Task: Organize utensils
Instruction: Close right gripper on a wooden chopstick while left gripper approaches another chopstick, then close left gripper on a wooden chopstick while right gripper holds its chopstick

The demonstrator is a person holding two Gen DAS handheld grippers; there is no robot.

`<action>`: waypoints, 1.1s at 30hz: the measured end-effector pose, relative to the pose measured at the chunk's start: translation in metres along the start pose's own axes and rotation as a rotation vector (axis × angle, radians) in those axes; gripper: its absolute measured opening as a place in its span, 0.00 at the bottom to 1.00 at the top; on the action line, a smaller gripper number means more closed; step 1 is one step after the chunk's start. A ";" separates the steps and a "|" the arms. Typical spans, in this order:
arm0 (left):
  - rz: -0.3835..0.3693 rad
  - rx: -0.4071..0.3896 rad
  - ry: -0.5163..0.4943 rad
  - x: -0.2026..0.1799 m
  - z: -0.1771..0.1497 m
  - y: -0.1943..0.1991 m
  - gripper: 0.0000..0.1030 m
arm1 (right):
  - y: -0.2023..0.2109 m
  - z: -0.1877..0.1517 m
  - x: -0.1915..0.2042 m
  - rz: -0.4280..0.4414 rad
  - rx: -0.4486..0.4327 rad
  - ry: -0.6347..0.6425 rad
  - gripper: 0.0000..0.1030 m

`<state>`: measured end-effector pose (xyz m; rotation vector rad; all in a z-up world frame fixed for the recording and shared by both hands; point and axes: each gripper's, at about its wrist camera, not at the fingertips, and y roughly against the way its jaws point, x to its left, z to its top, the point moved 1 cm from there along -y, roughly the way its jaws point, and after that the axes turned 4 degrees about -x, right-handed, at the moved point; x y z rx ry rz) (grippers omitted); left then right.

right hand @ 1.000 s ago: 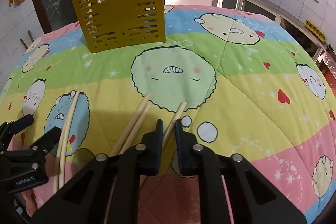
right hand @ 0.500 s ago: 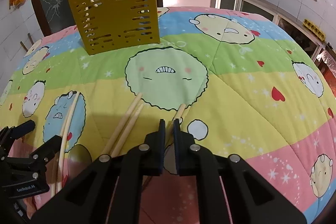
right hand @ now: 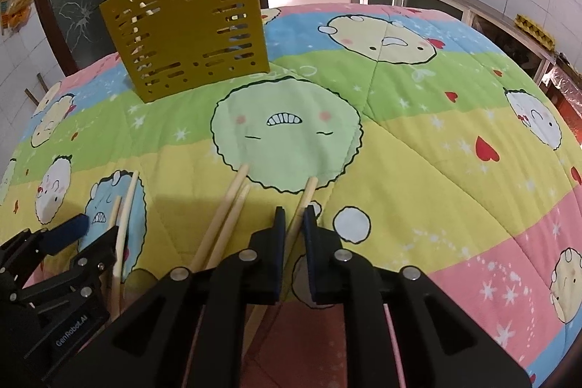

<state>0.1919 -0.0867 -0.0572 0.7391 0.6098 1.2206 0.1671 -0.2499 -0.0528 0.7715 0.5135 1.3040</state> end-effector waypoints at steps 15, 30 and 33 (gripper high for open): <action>-0.022 -0.006 0.028 0.003 0.001 -0.001 0.18 | 0.010 -0.001 -0.019 0.073 0.003 0.175 0.07; 0.064 -0.054 0.074 0.001 -0.016 0.014 0.39 | 0.008 -0.010 -0.025 0.083 -0.042 0.117 0.09; 0.071 -0.054 0.063 0.000 -0.018 0.015 0.50 | 0.008 -0.010 -0.022 0.068 -0.043 0.123 0.11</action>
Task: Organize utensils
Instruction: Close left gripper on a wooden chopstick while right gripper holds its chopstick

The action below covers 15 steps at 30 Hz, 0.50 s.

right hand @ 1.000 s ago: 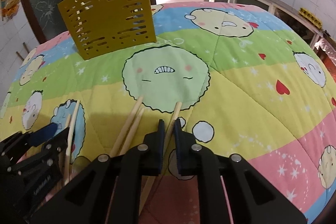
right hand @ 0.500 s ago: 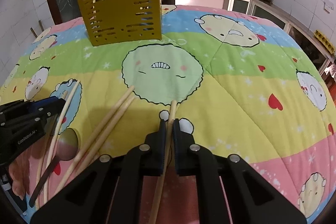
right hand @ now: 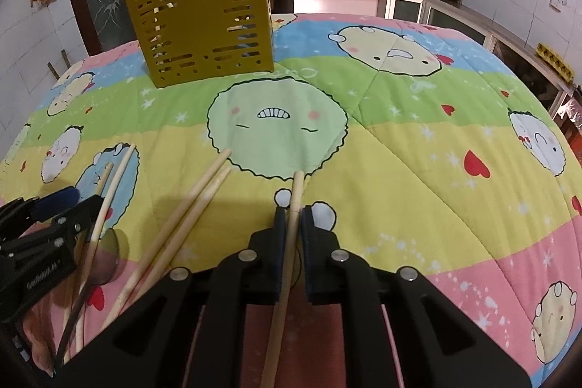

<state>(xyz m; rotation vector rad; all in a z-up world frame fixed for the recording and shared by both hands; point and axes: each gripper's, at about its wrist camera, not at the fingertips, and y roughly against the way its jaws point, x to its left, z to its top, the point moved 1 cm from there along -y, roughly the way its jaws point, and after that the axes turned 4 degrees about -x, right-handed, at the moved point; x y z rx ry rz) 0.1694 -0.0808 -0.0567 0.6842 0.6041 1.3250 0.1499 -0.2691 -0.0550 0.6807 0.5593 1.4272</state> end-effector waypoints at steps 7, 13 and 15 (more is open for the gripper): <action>0.003 0.008 0.006 0.003 -0.001 -0.001 0.54 | 0.005 -0.002 0.002 -0.027 -0.018 -0.004 0.44; 0.003 0.020 0.004 0.004 -0.002 -0.002 0.55 | 0.002 -0.003 -0.003 -0.039 0.002 -0.027 0.44; 0.000 0.035 0.004 0.004 -0.001 -0.003 0.55 | 0.002 -0.002 0.000 -0.059 0.011 -0.020 0.43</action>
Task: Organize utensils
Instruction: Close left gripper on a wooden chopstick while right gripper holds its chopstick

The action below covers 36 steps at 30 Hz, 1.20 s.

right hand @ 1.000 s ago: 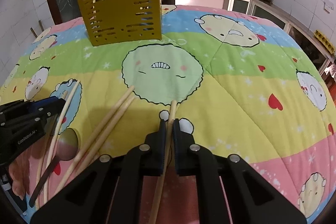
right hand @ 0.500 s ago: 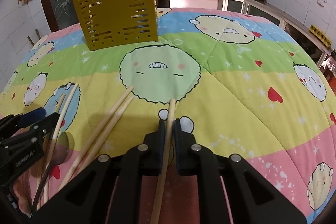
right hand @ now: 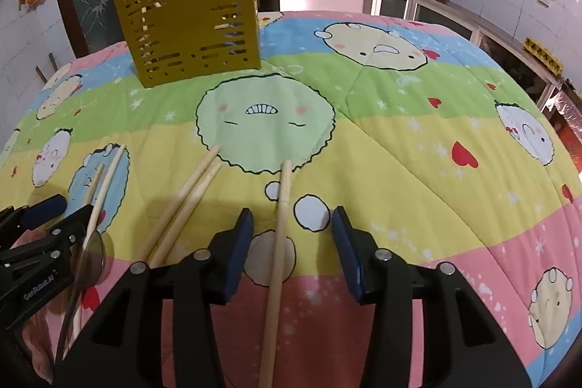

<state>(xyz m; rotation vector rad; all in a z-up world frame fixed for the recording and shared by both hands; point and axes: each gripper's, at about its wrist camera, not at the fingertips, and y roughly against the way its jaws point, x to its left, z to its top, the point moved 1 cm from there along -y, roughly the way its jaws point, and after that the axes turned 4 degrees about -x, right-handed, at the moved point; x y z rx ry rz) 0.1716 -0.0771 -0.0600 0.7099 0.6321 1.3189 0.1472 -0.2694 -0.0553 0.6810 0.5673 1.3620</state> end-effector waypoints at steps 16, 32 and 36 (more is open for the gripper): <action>-0.038 0.014 -0.007 -0.004 0.014 -0.011 0.24 | -0.008 0.008 0.005 -0.023 0.013 -0.017 0.11; -0.074 -0.004 0.007 0.000 0.018 -0.007 0.07 | 0.001 0.009 -0.001 0.010 -0.029 -0.069 0.07; -0.096 -0.006 0.030 0.004 0.019 -0.005 0.07 | 0.003 0.010 -0.003 0.019 -0.039 -0.071 0.07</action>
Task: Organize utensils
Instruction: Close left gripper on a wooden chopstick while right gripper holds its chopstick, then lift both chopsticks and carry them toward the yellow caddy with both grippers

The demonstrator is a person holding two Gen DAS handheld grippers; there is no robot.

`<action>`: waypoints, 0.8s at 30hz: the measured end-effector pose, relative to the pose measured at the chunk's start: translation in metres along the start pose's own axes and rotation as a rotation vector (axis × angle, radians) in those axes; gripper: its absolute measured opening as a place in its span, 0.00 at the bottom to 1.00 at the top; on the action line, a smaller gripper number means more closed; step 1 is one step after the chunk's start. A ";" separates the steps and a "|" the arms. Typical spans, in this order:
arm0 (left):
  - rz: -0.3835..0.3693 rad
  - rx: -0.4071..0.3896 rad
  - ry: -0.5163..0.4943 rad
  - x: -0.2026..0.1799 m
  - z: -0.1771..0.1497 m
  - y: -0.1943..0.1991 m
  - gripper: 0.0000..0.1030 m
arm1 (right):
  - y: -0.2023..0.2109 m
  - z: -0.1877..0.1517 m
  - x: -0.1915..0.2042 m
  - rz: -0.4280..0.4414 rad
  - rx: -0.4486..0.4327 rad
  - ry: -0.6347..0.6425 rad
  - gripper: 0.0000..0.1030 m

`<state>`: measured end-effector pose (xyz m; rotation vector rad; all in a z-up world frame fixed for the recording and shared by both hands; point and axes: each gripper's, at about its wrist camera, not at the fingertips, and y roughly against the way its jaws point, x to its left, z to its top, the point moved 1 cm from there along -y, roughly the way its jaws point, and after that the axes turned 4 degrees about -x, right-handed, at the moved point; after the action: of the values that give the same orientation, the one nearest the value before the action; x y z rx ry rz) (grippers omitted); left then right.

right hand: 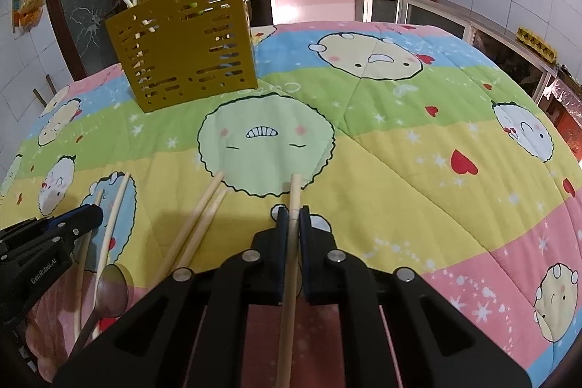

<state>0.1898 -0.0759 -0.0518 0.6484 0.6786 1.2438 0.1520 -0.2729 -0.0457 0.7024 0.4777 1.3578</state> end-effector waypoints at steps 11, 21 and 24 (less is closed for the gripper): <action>-0.038 -0.041 0.027 0.006 0.006 0.014 0.06 | -0.001 0.000 -0.004 0.021 -0.012 -0.019 0.07; -0.029 -0.111 0.015 0.007 0.015 0.035 0.06 | 0.024 0.009 -0.010 0.065 -0.112 -0.051 0.06; -0.020 -0.153 0.008 0.009 0.020 0.048 0.06 | 0.035 0.015 -0.010 0.081 -0.145 -0.053 0.06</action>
<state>0.1769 -0.0588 -0.0031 0.5095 0.5890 1.2665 0.1355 -0.2835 -0.0113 0.6419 0.3076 1.4309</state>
